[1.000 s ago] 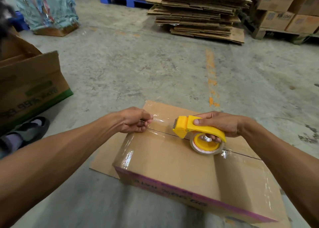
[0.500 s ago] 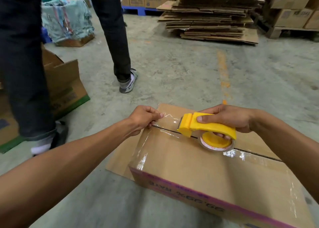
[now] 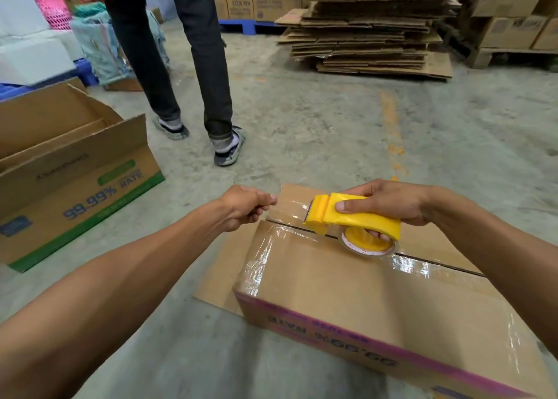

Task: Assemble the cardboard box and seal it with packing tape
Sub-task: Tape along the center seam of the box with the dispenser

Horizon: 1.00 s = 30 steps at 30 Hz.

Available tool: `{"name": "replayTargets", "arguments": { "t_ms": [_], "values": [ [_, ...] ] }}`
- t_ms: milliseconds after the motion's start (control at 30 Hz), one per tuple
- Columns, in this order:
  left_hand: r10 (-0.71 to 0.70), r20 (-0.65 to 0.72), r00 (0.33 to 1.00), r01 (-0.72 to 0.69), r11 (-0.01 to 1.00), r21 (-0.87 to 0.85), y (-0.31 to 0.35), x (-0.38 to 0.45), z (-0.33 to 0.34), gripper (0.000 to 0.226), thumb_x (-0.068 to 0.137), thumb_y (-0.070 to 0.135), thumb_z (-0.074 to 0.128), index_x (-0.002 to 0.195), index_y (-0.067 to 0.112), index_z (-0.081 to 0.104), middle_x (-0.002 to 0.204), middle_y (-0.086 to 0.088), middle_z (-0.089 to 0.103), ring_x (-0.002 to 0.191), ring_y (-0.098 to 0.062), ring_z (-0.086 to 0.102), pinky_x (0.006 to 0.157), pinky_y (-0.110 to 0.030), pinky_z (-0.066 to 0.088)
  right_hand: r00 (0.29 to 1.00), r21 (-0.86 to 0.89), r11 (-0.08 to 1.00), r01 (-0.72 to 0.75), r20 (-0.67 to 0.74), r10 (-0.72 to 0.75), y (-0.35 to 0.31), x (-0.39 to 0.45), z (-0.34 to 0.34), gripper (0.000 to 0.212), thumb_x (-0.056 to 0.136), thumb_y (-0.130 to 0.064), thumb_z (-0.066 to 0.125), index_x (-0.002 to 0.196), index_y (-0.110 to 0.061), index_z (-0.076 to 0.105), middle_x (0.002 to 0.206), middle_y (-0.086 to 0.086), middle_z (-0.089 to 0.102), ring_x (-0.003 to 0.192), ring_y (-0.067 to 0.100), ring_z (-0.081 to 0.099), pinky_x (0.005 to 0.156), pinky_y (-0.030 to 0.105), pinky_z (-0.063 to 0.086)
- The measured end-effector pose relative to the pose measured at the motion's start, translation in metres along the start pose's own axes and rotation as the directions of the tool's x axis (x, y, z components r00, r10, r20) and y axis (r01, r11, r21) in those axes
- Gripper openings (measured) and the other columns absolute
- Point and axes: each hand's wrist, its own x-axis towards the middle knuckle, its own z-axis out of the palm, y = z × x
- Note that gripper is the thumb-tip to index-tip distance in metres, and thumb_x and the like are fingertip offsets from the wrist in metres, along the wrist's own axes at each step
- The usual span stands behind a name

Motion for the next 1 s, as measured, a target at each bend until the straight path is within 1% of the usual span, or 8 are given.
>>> {"name": "replayTargets", "arguments": {
  "t_ms": [133, 267, 367, 433, 700, 800, 933, 1000],
  "values": [
    [-0.034, -0.063, 0.997, 0.036, 0.999, 0.037, 0.002, 0.006, -0.019, 0.011, 0.088, 0.015, 0.070, 0.086, 0.004, 0.070, 0.062, 0.001, 0.052, 0.051, -0.008, 0.042, 0.048, -0.017, 0.039, 1.000, -0.037, 0.999, 0.011, -0.022, -0.012, 0.003, -0.001, -0.005, 0.036, 0.082, -0.042, 0.071, 0.113, -0.024, 0.073, 0.085, 0.015, 0.070, 0.050, 0.020, 0.057, 0.042, 0.025, 0.049],
    [-0.078, -0.065, 0.995, 0.083, 0.994, 0.070, -0.004, 0.009, -0.033, 0.014, 0.091, 0.019, 0.068, 0.085, 0.006, 0.069, 0.063, 0.002, 0.049, 0.053, -0.008, 0.040, 0.048, -0.017, 0.037, 1.000, -0.090, 0.996, 0.000, -0.028, -0.003, 0.015, -0.003, -0.009, 0.043, 0.074, -0.048, 0.073, 0.113, -0.029, 0.074, 0.095, 0.024, 0.072, 0.059, 0.028, 0.056, 0.046, 0.027, 0.052],
    [-0.097, -0.047, 0.994, 0.100, 0.992, 0.071, -0.009, 0.009, -0.026, 0.013, 0.092, 0.019, 0.065, 0.084, 0.009, 0.068, 0.063, 0.002, 0.049, 0.054, -0.010, 0.041, 0.050, -0.019, 0.038, 0.997, -0.139, 0.990, -0.025, -0.080, 0.014, 0.019, -0.001, -0.011, 0.035, 0.075, -0.048, 0.074, 0.109, -0.037, 0.075, 0.090, 0.015, 0.075, 0.063, 0.027, 0.062, 0.051, 0.030, 0.056],
    [-0.105, -0.047, 0.993, 0.108, 0.992, 0.061, -0.015, 0.011, -0.025, 0.014, 0.094, 0.018, 0.061, 0.084, 0.012, 0.067, 0.065, 0.002, 0.048, 0.055, -0.011, 0.042, 0.054, -0.021, 0.041, 0.992, -0.172, 0.985, -0.026, -0.125, 0.004, 0.020, 0.001, -0.010, 0.029, 0.082, -0.042, 0.073, 0.110, -0.033, 0.075, 0.076, 0.000, 0.075, 0.053, 0.012, 0.064, 0.045, 0.023, 0.052],
    [-0.122, -0.085, 0.989, 0.129, 0.988, 0.082, -0.047, 0.014, -0.020, 0.013, 0.097, 0.015, 0.051, 0.092, 0.013, 0.064, 0.068, 0.001, 0.045, 0.056, -0.012, 0.040, 0.067, -0.031, 0.055, 0.988, -0.170, 0.984, -0.058, -0.152, 0.032, 0.037, 0.015, 0.005, 0.027, 0.083, -0.041, 0.074, 0.109, -0.032, 0.075, 0.074, 0.000, 0.073, 0.047, 0.011, 0.062, 0.042, 0.019, 0.049],
    [-0.093, -0.084, 0.992, 0.100, 0.991, 0.084, -0.053, 0.015, -0.016, 0.014, 0.098, 0.013, 0.050, 0.091, 0.013, 0.063, 0.068, 0.001, 0.045, 0.056, -0.012, 0.041, 0.057, -0.028, 0.055, 0.992, -0.170, 0.984, -0.060, -0.118, 0.040, 0.039, 0.015, 0.001, 0.024, 0.081, -0.045, 0.074, 0.103, -0.036, 0.076, 0.083, 0.010, 0.075, 0.063, 0.023, 0.063, 0.059, 0.034, 0.057],
    [-0.072, -0.069, 0.995, 0.077, 0.994, 0.074, -0.058, 0.015, -0.012, 0.014, 0.099, 0.014, 0.051, 0.092, 0.012, 0.063, 0.066, 0.000, 0.046, 0.054, -0.011, 0.041, 0.047, -0.023, 0.045, 0.990, -0.179, 0.981, -0.074, -0.129, 0.051, 0.041, 0.012, -0.002, 0.028, 0.083, -0.043, 0.073, 0.109, -0.034, 0.074, 0.074, -0.002, 0.072, 0.045, 0.010, 0.060, 0.042, 0.019, 0.049],
    [-0.072, -0.064, 0.995, 0.077, 0.994, 0.072, -0.060, 0.016, -0.011, 0.014, 0.099, 0.014, 0.051, 0.091, 0.013, 0.063, 0.065, 0.001, 0.046, 0.053, -0.011, 0.041, 0.046, -0.022, 0.042, 0.992, -0.155, 0.985, -0.075, -0.111, 0.058, 0.042, 0.012, -0.002, 0.030, 0.084, -0.041, 0.073, 0.112, -0.032, 0.073, 0.069, 0.000, 0.071, 0.043, 0.015, 0.058, 0.041, 0.021, 0.048]
  ]
}}
